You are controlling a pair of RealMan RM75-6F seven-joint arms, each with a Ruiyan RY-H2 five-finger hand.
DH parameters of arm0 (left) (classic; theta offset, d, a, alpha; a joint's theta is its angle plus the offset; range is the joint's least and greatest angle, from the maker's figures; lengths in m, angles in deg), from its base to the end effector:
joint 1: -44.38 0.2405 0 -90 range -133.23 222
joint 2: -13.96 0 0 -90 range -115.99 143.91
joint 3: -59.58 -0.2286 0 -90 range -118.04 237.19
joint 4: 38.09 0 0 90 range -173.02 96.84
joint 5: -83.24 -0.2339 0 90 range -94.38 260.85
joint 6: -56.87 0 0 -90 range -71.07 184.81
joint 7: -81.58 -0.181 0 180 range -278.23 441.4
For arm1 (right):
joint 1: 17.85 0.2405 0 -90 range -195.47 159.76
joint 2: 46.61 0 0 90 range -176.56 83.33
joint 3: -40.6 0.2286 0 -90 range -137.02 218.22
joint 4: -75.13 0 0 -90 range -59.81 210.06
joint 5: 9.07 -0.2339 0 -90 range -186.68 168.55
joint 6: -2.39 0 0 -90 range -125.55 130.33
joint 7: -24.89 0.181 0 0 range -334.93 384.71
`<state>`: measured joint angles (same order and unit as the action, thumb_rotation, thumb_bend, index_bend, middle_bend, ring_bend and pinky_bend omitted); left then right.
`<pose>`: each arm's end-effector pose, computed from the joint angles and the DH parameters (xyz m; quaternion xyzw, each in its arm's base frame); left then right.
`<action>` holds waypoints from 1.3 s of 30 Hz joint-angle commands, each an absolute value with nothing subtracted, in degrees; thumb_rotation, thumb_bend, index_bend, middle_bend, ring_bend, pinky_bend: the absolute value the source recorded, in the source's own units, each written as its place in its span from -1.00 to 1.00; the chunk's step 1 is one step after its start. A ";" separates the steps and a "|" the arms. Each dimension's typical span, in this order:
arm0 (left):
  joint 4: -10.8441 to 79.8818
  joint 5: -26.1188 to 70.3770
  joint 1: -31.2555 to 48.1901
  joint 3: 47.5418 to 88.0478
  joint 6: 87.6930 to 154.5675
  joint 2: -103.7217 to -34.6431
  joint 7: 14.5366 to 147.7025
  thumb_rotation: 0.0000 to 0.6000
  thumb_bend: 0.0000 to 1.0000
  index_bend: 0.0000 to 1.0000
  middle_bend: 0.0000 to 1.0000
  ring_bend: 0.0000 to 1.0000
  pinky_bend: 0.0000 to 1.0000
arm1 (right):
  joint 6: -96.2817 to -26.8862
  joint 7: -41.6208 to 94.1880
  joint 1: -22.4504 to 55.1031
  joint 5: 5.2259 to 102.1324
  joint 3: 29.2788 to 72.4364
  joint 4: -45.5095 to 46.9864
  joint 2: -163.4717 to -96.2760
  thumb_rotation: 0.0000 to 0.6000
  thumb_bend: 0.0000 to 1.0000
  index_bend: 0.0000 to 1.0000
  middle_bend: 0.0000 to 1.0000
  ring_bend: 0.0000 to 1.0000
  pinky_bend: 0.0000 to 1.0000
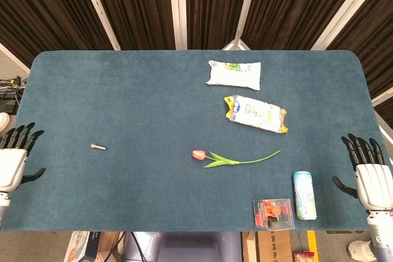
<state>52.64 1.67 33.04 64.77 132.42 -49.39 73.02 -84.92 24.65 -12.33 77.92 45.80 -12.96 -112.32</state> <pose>-0.2963 0.2613 0.1183 -0.6483 -0.3488 -0.3197 0.5965 -0.2959 -0.2313 0.1371 0.5924 -0.3424 0.4057 0.6060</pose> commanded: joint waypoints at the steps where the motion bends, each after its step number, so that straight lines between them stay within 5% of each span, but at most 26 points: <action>1: 53.95 1.48 27.60 65.37 124.47 -45.93 71.85 1.00 -0.40 -0.59 -1.00 -0.98 -0.88 | -84.80 23.84 -12.29 78.17 45.57 -13.14 -112.54 1.00 -0.62 -0.79 -0.79 -0.79 -0.94; 14: 54.11 8.53 13.31 65.62 99.38 -42.88 66.62 1.00 -0.32 -0.52 -1.00 -0.98 -0.88 | -85.03 20.85 -12.52 78.11 45.38 -13.88 -113.23 1.00 -0.62 -0.79 -0.79 -0.79 -0.94; 39: 41.10 16.29 11.03 65.44 102.81 -61.21 65.83 1.00 -0.17 -0.23 -0.99 -0.91 -0.83 | -84.55 22.51 -12.71 76.70 45.99 -13.71 -112.73 1.00 -0.62 -0.79 -0.79 -0.79 -0.93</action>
